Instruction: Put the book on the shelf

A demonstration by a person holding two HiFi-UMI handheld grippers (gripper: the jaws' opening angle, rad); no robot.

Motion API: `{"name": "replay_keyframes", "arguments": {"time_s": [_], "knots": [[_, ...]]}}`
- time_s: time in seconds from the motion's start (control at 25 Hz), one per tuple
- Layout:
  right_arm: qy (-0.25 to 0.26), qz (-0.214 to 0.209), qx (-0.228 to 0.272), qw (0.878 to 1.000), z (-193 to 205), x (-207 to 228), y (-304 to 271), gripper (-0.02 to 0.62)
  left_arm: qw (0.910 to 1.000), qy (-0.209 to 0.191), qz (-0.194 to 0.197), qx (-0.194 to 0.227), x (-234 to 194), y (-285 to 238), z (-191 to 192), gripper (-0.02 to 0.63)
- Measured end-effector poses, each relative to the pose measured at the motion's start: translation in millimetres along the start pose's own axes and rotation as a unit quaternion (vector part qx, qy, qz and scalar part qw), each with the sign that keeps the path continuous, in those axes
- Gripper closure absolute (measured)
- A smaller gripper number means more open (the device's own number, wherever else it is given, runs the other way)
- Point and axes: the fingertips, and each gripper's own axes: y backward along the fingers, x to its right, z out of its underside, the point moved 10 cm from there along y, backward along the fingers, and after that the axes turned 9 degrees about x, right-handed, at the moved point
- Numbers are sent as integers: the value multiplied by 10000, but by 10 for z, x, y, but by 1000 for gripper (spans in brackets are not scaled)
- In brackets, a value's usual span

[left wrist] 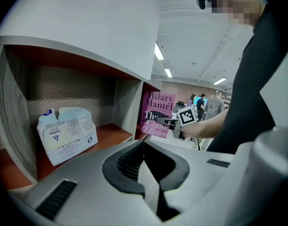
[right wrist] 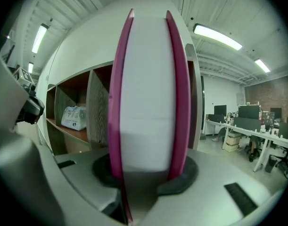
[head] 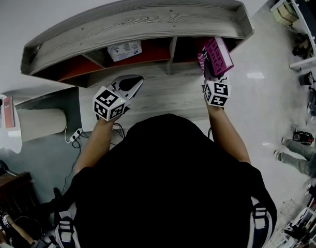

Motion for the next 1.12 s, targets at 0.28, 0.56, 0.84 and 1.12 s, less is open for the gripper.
{"name": "replay_keyframes", "arguments": {"time_s": [0.28,0.56,0.84,1.12], "knots": [[-18,232,132,9996,31,-52,-96,448,10000,38,-58,-39,-30,7,7,586],[-44,319,188,9993,13,-53,-260,448,9999,55,-65,-65,-48,-18,0,586],[-80,422,256,9987,7,-57,-415,448,9999,40,-46,-123,-60,-51,-12,586],[-86,469,288,9984,-12,-51,-543,448,9998,52,-74,-148,-68,-46,-18,586]]}}
